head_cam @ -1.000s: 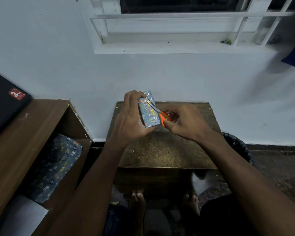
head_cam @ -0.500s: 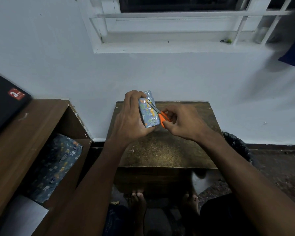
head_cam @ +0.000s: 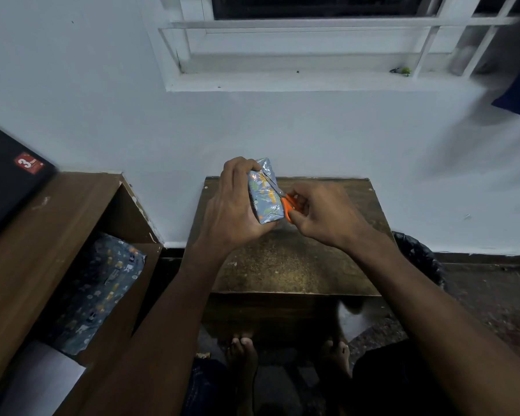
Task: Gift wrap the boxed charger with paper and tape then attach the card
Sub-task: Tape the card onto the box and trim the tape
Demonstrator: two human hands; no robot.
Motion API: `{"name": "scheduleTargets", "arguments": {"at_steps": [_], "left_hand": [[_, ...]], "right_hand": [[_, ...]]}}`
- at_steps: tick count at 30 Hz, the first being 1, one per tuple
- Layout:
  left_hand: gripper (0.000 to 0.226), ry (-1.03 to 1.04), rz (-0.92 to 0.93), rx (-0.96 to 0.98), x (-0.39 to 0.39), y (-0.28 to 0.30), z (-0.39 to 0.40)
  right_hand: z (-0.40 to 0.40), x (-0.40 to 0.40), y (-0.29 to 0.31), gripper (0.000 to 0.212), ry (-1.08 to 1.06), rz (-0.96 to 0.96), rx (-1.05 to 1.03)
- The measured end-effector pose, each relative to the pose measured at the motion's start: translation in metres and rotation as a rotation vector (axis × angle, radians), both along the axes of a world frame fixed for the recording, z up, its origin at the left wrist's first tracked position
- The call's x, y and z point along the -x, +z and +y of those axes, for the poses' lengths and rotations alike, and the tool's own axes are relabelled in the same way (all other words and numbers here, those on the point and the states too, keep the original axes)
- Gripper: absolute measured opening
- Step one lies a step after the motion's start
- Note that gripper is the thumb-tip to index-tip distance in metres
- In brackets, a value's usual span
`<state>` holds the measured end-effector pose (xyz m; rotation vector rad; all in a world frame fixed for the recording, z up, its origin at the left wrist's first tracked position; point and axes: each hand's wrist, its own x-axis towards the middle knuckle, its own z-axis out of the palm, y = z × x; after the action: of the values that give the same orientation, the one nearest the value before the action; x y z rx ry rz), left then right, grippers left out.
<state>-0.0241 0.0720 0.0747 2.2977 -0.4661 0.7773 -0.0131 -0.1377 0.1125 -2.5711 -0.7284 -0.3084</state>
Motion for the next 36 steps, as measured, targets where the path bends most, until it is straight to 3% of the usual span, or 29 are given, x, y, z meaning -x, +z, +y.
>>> {"name": "scheduleTargets", "arguments": {"at_steps": [17,24,26,29,36], "left_hand": [[0.098,0.013,0.014,-0.045,-0.003,0.000,0.000],[0.102,0.068,0.063,0.057,-0.007,-0.001,0.010],[0.102,0.081,0.079,0.061,-0.011,0.001,0.009],[0.101,0.076,0.087,0.088,-0.020,0.004,0.005],[0.099,0.074,0.091,0.078,-0.032,0.001,0.001]], "right_hand": [[0.002,0.001,-0.001,0.017,-0.027,-0.023,0.034],[-0.046,-0.018,-0.001,0.010,-0.206,0.305,-0.168],[-0.052,-0.020,-0.008,0.003,-0.204,0.375,-0.001],[-0.039,-0.015,-0.030,0.011,-0.202,0.394,0.304],[-0.012,-0.016,-0.047,0.018,-0.162,0.451,0.447]]}}
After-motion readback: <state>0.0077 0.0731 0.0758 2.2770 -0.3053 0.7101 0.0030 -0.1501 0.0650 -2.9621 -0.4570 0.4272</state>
